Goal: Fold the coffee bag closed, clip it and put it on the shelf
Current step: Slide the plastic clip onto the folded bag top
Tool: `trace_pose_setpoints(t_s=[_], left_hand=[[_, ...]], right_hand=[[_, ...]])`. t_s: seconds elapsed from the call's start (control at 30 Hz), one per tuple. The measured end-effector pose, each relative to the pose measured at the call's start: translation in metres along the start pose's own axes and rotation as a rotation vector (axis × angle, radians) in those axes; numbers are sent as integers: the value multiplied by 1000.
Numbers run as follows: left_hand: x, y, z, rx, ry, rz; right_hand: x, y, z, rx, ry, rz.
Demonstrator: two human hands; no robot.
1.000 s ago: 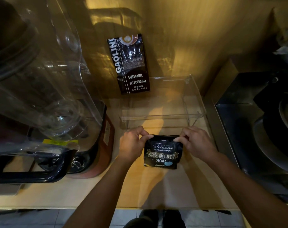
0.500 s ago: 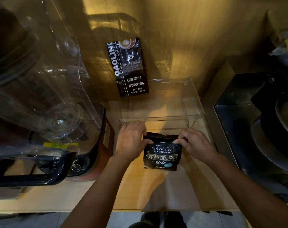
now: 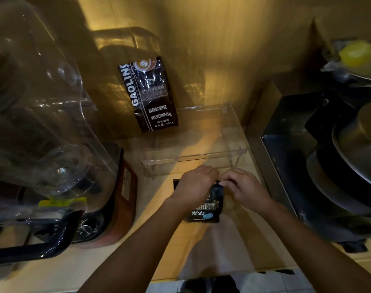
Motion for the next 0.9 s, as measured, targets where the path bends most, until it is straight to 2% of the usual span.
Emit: trace_pose_setpoints(t_s=[0.1, 0.2, 0.33, 0.47, 0.6, 0.67, 0.77, 0.9], left_hand=[[-2, -4, -3, -46, 10, 7], [-3, -4, -4, -73, 43, 26], [-2, -4, -4, -79, 93, 43], [-1, -4, -3, -77, 114, 40], [-1, -3, -3, -108, 116, 36], [-1, -2, -4, -119, 115, 32], [-1, 0, -5, -145, 116, 22], [-1, 2, -6, -156, 104, 30]], right_hand=[[-7, 1, 18, 79, -175, 114], [-19, 0, 55, 12, -377, 164], [-37, -10, 90, -107, -566, 53], [-42, -27, 95, -72, -658, -63], [-41, -34, 98, -279, -663, -159], [-40, -36, 99, -209, -646, -99], [-39, -36, 91, 51, -636, -27], [-31, -32, 81, 131, -500, 4]])
Point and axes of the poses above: each hand's wrist, its own x-axis towards the middle knuckle, its own y-axis out of the back of the hand, z = x × y, the point moved 2 cm from there along x, towards the middle knuckle, and after that the axes turned 5 degrees about -z, right-handed, at the moved point
